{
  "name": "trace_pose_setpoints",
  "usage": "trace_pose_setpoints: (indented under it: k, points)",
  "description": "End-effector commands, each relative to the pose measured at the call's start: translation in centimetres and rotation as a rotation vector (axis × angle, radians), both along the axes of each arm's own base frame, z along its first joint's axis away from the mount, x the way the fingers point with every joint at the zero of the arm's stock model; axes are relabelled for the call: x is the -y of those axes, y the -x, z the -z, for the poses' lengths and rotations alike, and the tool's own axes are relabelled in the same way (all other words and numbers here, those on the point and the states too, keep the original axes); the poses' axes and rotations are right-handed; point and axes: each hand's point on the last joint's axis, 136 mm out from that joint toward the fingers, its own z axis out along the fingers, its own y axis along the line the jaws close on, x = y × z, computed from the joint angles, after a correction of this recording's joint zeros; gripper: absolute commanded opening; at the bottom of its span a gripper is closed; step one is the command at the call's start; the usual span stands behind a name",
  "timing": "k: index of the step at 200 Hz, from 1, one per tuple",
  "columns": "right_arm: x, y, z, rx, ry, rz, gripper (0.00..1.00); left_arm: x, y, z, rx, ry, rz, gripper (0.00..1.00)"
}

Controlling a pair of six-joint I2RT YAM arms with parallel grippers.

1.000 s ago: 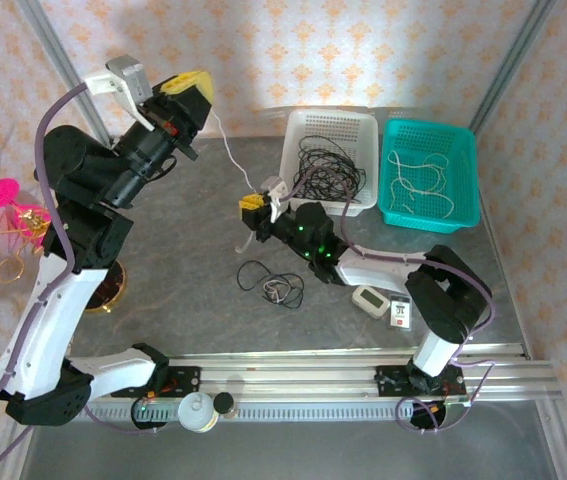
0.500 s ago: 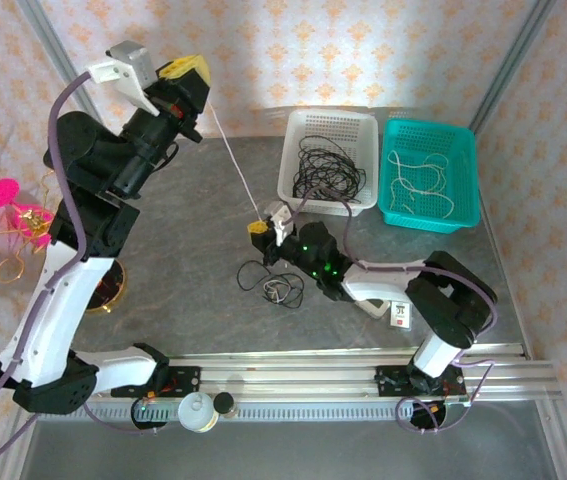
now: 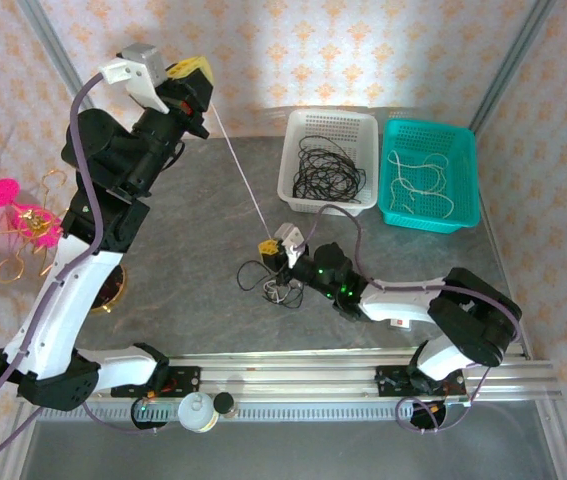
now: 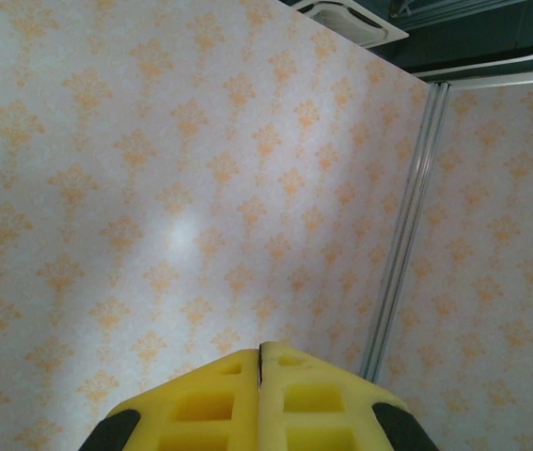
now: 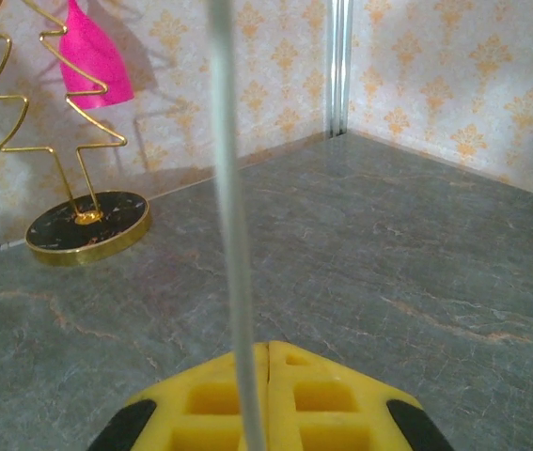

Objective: Untangle the cables

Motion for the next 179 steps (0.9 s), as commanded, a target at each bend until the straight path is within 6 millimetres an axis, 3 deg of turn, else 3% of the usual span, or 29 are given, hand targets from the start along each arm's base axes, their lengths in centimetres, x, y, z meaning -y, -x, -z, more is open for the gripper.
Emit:
trace_pose_setpoints:
  k: [1,31,72,78,90,98,141,179]
  points:
    - [1.0,0.6,2.3,-0.015,0.067,0.026,0.0,-2.2,3.0,-4.8,0.168,0.082,-0.041,0.0]
    - [1.4,0.9,2.3,-0.046,0.005,0.031,0.0,-3.7,4.0,-5.0,0.216,0.136,-0.087,0.0]
    - [1.0,0.6,2.4,-0.065,0.005,0.039,0.0,-3.0,4.1,-4.6,0.214,0.118,-0.048,0.0]
    - [0.8,0.3,1.8,-0.058,0.0,0.043,0.09,-2.6,4.1,-4.3,0.208,0.112,-0.03,0.0]
    - [0.4,0.0,0.7,-0.046,0.0,0.04,0.39,-1.8,4.0,-3.3,0.194,0.096,0.012,0.0]
    - [0.1,-0.1,-0.1,-0.034,-0.002,0.037,0.48,-1.3,3.9,-2.6,0.18,0.086,0.038,0.0]
    - [0.1,-0.3,-4.2,0.018,-0.031,0.039,0.61,0.5,3.9,1.8,0.098,0.053,0.141,0.0]
    - [2.4,0.0,-6.5,0.056,-0.03,0.072,0.76,0.6,4.0,3.5,0.063,0.039,0.15,0.0]
